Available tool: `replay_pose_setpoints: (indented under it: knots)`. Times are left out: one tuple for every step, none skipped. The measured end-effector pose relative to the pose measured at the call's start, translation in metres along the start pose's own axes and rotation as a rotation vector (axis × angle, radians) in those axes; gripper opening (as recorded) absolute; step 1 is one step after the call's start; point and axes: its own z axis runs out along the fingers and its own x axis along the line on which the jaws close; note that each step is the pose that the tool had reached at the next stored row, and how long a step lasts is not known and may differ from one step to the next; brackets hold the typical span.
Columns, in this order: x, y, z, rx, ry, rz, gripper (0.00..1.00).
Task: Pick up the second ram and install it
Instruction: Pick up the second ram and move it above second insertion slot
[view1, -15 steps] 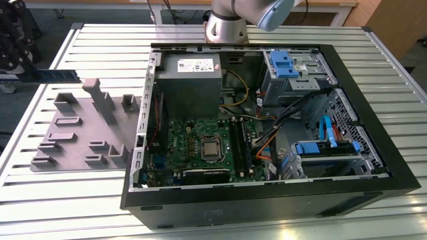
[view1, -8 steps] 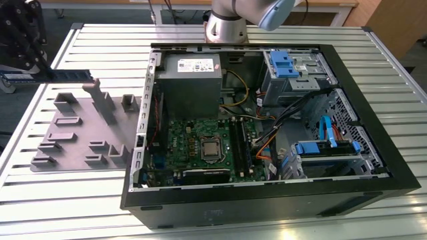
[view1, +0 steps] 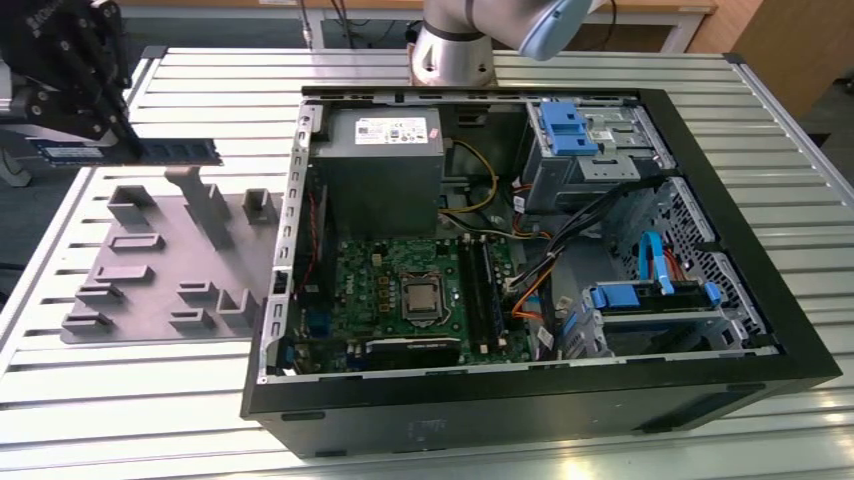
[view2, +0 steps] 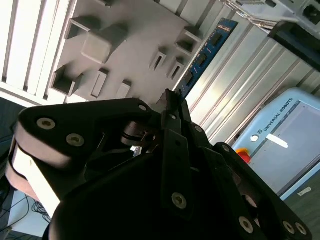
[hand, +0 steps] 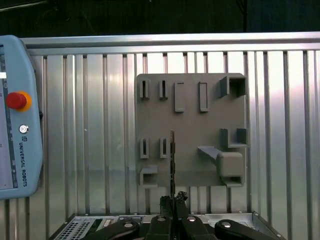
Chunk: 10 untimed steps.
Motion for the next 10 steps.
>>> replay_pose_setpoints:
  knots:
    - [-0.0002,-0.0039,0.0000,0.0000,0.0000,0.000,0.14]
    - [-0.0003,-0.0075,0.0000,0.0000,0.0000,0.000,0.14]
    - [-0.0004,-0.0111,0.0000,0.0000,0.0000,0.000,0.14]
    - [-0.0005,-0.0146,-0.0001,-0.0001,0.0001,0.000,0.14]
    - [-0.0007,-0.0180,-0.0001,-0.0001,0.0001,0.000,0.14]
    - [-0.0008,-0.0215,0.0000,0.0000,0.0000,0.000,0.14]
    - [-0.0009,-0.0251,0.0000,0.0000,0.0000,0.000,0.14]
    - [-0.0010,-0.0290,-0.0001,-0.0001,0.0000,0.000,0.14]
    - [-0.0012,-0.0326,-0.0001,-0.0001,0.0000,0.000,0.14]
    - [-0.0013,-0.0363,-0.0001,-0.0001,0.0000,0.000,0.14]
